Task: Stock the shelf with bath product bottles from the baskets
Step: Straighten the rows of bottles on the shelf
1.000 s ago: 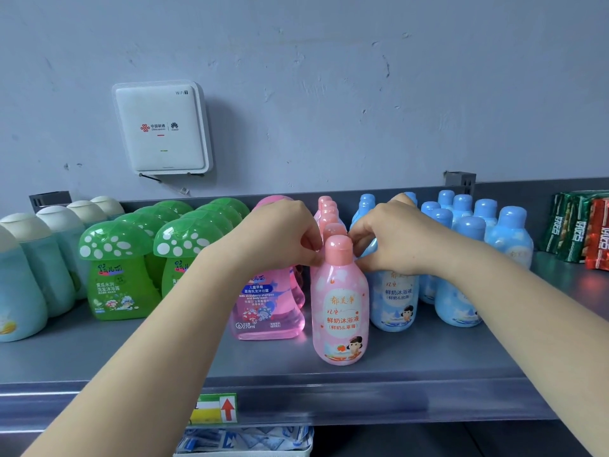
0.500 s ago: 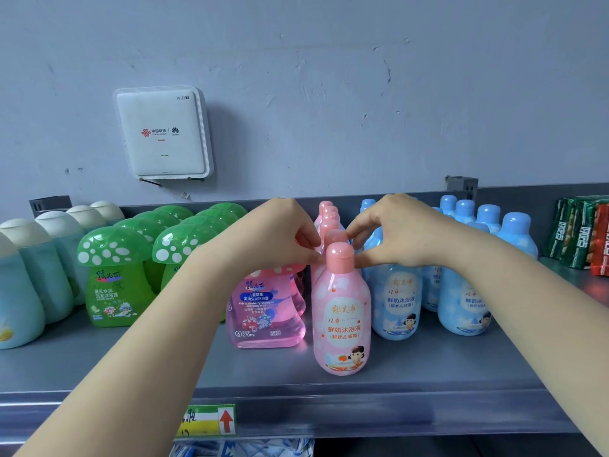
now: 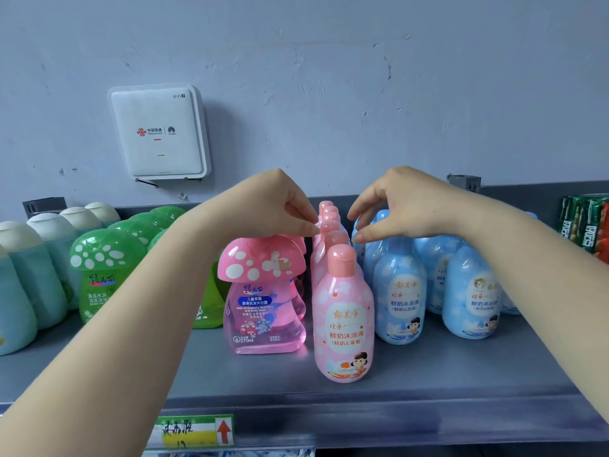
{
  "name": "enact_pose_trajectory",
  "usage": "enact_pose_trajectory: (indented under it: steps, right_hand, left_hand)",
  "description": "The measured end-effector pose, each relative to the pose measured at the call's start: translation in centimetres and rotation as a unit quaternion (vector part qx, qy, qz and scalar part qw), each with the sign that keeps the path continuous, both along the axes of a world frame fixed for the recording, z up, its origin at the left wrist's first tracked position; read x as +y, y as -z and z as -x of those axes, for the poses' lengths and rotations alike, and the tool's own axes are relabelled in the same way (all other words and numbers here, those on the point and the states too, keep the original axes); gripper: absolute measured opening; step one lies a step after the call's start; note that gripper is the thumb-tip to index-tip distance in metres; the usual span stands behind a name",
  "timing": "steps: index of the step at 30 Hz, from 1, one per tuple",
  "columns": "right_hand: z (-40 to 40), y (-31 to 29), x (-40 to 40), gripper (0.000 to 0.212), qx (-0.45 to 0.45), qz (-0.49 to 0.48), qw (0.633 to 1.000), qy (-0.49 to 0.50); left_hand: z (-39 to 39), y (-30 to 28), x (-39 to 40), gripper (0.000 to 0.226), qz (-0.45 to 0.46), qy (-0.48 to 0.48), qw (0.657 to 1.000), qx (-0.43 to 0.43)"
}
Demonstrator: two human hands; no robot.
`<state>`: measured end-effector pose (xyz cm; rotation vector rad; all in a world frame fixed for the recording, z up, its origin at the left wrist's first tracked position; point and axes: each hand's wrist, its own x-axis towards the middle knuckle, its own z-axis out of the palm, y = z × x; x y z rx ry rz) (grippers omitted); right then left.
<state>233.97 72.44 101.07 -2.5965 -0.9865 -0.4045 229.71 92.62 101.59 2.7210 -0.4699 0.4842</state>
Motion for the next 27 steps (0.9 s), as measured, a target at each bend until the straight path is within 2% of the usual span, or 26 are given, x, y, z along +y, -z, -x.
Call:
enact_pose_trajectory:
  steps: [5,14,20,27]
  right_hand:
    - [-1.0,-0.7,0.1,0.02,-0.007,0.022,1.0,0.007]
    - [-4.0,-2.1,1.8,0.03,0.0,0.129,0.991,0.043]
    - [-6.3,-1.9,3.7,0.032,0.018,0.205,0.977,0.057]
    - [-8.6,-0.7,4.2,0.032,0.069,0.249,0.964,0.067]
  left_hand:
    - [-1.1,-0.6,-0.3,0.018,-0.053,-0.007,0.998,0.014]
    - [-5.6,-2.1,-0.5,0.016,-0.123,-0.021,0.991,0.055]
    - [-8.9,-2.0,-1.3,0.021,-0.193,-0.032,0.974,0.113]
    - [-11.2,-0.9,-0.6,0.013,-0.192,-0.017,0.969,0.156]
